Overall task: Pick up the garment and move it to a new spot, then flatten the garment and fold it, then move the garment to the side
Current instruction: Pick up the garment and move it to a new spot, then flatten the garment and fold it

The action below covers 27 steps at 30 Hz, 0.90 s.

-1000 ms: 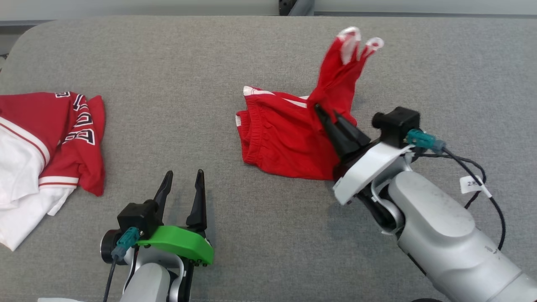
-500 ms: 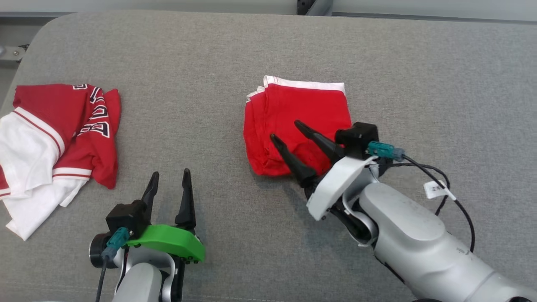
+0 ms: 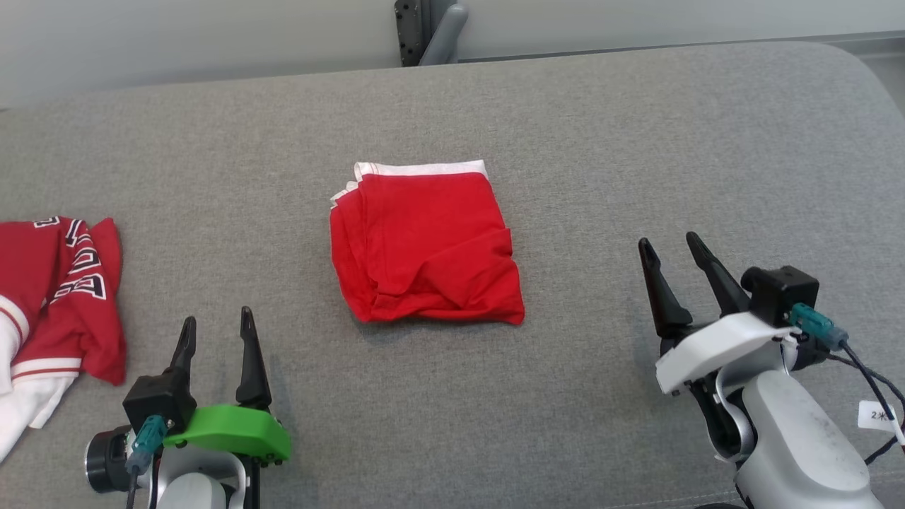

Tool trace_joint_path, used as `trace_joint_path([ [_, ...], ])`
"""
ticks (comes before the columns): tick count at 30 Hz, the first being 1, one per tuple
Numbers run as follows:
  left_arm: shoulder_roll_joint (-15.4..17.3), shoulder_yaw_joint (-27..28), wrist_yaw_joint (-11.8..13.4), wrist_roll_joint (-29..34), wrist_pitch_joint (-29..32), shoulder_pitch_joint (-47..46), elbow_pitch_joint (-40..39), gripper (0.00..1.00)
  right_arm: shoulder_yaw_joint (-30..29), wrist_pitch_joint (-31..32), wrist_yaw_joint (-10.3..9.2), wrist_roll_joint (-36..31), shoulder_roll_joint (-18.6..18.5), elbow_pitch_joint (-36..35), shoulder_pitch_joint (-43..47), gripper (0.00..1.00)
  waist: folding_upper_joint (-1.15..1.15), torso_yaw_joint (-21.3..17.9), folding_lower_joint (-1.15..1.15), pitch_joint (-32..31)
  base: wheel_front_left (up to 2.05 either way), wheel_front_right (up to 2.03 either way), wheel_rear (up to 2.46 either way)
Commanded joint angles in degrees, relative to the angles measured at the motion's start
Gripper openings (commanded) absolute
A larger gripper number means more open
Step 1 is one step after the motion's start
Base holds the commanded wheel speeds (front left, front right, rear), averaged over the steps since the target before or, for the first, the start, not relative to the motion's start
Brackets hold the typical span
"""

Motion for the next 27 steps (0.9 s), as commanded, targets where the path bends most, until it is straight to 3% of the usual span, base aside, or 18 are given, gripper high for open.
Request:
trace_joint_path([
  [1, 0.26, 0.58, -0.04, 0.76, -0.03, 1.44, -0.20, 1.00, -1.52, -0.15, 0.00, -1.80, 0.70, -0.82, 2.05, 1.00, 0.00, -2.67, 0.00, -2.51, 0.00, 0.00, 0.00],
  [7, 0.27, 2.41, -0.55, 2.26, -0.03, 4.81, -0.09, 1.00, -6.69, -0.15, 0.00, -6.71, 3.07, -3.03, 7.79, 1.00, 0.00, -3.85, 0.00, -5.49, 0.00, 0.00, 0.00],
  [15, 0.25, 4.24, -0.94, 3.20, -0.03, 9.99, -1.22, 1.00, -9.14, -0.15, 0.00, -9.42, 5.36, -5.12, 13.35, 1.00, 0.00, -4.19, 0.00, -8.59, 0.00, 0.00, 0.00],
  [27, 0.26, 2.96, -0.55, 2.74, -0.03, 10.00, -2.66, 1.00, -7.44, -0.16, 0.00, -8.42, 6.18, -4.76, 12.87, 1.00, 0.00, -3.27, 0.00, -6.44, 0.00, 0.00, 0.00],
])
